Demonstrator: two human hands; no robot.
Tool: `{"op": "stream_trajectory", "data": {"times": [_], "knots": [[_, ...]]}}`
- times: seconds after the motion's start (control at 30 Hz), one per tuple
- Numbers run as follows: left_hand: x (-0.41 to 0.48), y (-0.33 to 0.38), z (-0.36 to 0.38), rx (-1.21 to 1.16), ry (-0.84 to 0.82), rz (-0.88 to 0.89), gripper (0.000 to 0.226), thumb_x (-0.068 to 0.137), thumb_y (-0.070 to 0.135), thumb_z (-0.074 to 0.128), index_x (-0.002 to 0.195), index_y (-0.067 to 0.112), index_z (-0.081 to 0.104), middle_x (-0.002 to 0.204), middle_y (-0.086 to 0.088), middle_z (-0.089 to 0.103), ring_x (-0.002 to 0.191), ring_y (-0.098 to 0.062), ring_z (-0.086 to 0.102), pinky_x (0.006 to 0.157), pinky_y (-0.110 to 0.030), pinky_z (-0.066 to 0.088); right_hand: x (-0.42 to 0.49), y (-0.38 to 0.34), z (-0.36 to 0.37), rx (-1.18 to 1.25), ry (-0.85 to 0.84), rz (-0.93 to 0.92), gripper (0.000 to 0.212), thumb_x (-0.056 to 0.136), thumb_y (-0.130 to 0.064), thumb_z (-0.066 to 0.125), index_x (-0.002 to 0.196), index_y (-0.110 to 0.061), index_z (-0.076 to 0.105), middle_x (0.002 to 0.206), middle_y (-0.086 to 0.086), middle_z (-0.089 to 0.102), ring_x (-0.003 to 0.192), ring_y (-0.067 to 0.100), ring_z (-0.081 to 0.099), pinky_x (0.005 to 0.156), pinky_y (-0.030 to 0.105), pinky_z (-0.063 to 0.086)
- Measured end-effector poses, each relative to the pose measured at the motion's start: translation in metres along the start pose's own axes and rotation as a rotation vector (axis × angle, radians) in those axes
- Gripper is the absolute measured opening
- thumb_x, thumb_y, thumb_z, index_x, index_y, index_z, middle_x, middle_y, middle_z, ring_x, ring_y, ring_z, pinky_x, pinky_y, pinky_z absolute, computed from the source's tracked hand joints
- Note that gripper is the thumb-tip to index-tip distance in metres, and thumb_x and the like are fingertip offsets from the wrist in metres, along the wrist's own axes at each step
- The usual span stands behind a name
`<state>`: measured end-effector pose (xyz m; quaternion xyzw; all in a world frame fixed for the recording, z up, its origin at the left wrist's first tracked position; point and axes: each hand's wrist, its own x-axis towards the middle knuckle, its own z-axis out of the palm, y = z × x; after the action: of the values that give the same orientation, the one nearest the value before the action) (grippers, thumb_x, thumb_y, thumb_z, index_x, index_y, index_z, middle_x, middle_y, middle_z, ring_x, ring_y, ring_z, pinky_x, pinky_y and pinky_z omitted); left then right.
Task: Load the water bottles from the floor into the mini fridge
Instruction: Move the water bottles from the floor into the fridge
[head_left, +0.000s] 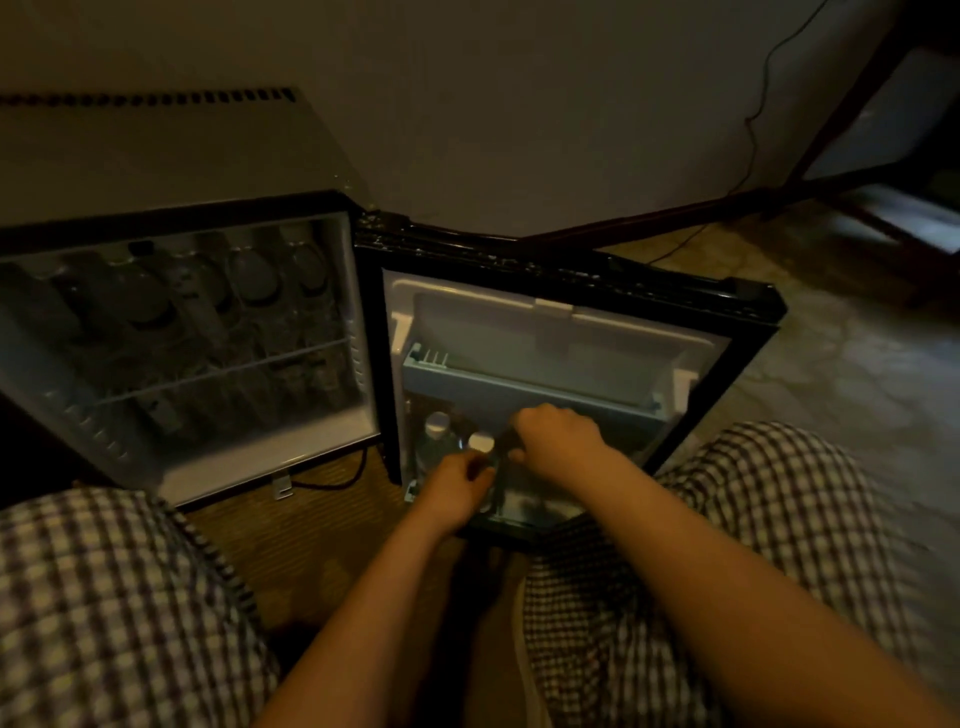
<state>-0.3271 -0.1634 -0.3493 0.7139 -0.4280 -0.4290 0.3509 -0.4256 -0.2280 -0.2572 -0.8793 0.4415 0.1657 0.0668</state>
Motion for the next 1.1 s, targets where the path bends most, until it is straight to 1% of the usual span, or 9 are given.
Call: {"op": "stream_trajectory", "data": {"times": [0.13, 0.4, 0.5, 0.6, 0.67, 0.77, 0.87, 0.97, 1.1], "knots": [[-0.019, 0.042, 0.007, 0.151, -0.032, 0.149, 0.026, 0.092, 0.014, 0.051, 0.113, 0.002, 0.061, 0.113, -0.015, 0.065, 0.107, -0.024, 0.06, 0.079, -0.019, 0.04, -0.034, 0.027, -0.029, -0.043, 0.076, -0.049, 0.037, 0.094, -0.027, 0.051, 0.126, -0.009, 0.049, 0.124, 0.017, 0.056, 0.112, 0.034, 0.055, 0.088, 0.042, 0.046], [-0.064, 0.143, 0.027, 0.191, -0.061, 0.426, 0.029, 0.093, 0.019, 0.05, 0.119, 0.01, 0.059, 0.12, -0.008, 0.064, 0.112, -0.02, 0.058, 0.096, -0.031, 0.045, -0.113, 0.1, -0.065, 0.168, 0.383, -0.004, 0.034, 0.092, -0.029, 0.053, 0.125, -0.021, 0.052, 0.112, 0.007, 0.065, 0.101, 0.027, 0.061, 0.084, 0.04, 0.052], [-0.082, 0.182, 0.044, 0.208, -0.113, 0.519, 0.032, 0.094, 0.023, 0.047, 0.125, 0.014, 0.053, 0.129, -0.004, 0.057, 0.119, -0.017, 0.052, 0.099, -0.03, 0.042, -0.147, 0.137, -0.073, 0.3, 0.394, 0.063, 0.03, 0.092, -0.025, 0.053, 0.121, -0.018, 0.055, 0.105, 0.007, 0.067, 0.096, 0.025, 0.062, 0.085, 0.043, 0.052], [-0.096, 0.211, 0.067, 0.24, -0.109, 0.609, 0.034, 0.094, 0.025, 0.047, 0.128, 0.018, 0.051, 0.13, 0.001, 0.055, 0.117, -0.011, 0.052, 0.093, -0.021, 0.04, -0.18, 0.172, -0.071, 0.414, 0.386, 0.142, 0.033, 0.093, -0.022, 0.053, 0.125, -0.015, 0.055, 0.109, 0.006, 0.064, 0.096, 0.019, 0.06, 0.087, 0.036, 0.05], [-0.103, 0.226, 0.09, 0.299, -0.123, 0.671, 0.034, 0.094, 0.026, 0.048, 0.127, 0.018, 0.052, 0.129, 0.001, 0.056, 0.113, -0.01, 0.054, 0.089, -0.018, 0.04, -0.2, 0.199, -0.062, 0.425, 0.413, 0.196, 0.032, 0.092, -0.021, 0.055, 0.123, -0.013, 0.056, 0.109, 0.008, 0.065, 0.09, 0.016, 0.058, 0.082, 0.029, 0.047], [-0.107, 0.238, 0.128, 0.392, -0.164, 0.746, 0.035, 0.093, 0.025, 0.05, 0.126, 0.014, 0.054, 0.128, -0.002, 0.059, 0.117, -0.013, 0.054, 0.09, -0.019, 0.038, -0.222, 0.238, -0.036, 0.439, 0.372, 0.303, 0.032, 0.092, -0.02, 0.055, 0.122, -0.011, 0.056, 0.108, 0.01, 0.065, 0.094, 0.021, 0.061, 0.081, 0.028, 0.046], [-0.107, 0.238, 0.171, 0.472, -0.276, 0.725, 0.036, 0.093, 0.027, 0.048, 0.126, 0.014, 0.053, 0.128, -0.002, 0.058, 0.119, -0.015, 0.053, 0.094, -0.021, 0.038, -0.239, 0.276, 0.002, 0.438, 0.271, 0.415, 0.033, 0.092, -0.023, 0.056, 0.123, -0.014, 0.055, 0.107, 0.009, 0.066, 0.095, 0.022, 0.062, 0.083, 0.031, 0.049], [-0.103, 0.228, 0.218, 0.477, -0.419, 0.589, 0.036, 0.093, 0.027, 0.048, 0.125, 0.012, 0.054, 0.127, -0.005, 0.058, 0.116, -0.018, 0.054, 0.094, -0.026, 0.041, -0.25, 0.307, 0.048, 0.479, 0.161, 0.525, 0.035, 0.091, -0.024, 0.056, 0.124, -0.014, 0.055, 0.111, 0.009, 0.064, 0.098, 0.022, 0.061, 0.087, 0.034, 0.051], [-0.102, 0.21, 0.274, 0.448, -0.522, 0.448, 0.031, 0.092, 0.023, 0.048, 0.118, 0.008, 0.057, 0.118, -0.011, 0.062, 0.106, -0.022, 0.058, 0.085, -0.028, 0.044, -0.261, 0.329, 0.118, 0.578, 0.043, 0.638, 0.037, 0.09, -0.024, 0.057, 0.125, -0.014, 0.053, 0.12, 0.009, 0.059, 0.1, 0.018, 0.057, 0.085, 0.028, 0.047]]}}
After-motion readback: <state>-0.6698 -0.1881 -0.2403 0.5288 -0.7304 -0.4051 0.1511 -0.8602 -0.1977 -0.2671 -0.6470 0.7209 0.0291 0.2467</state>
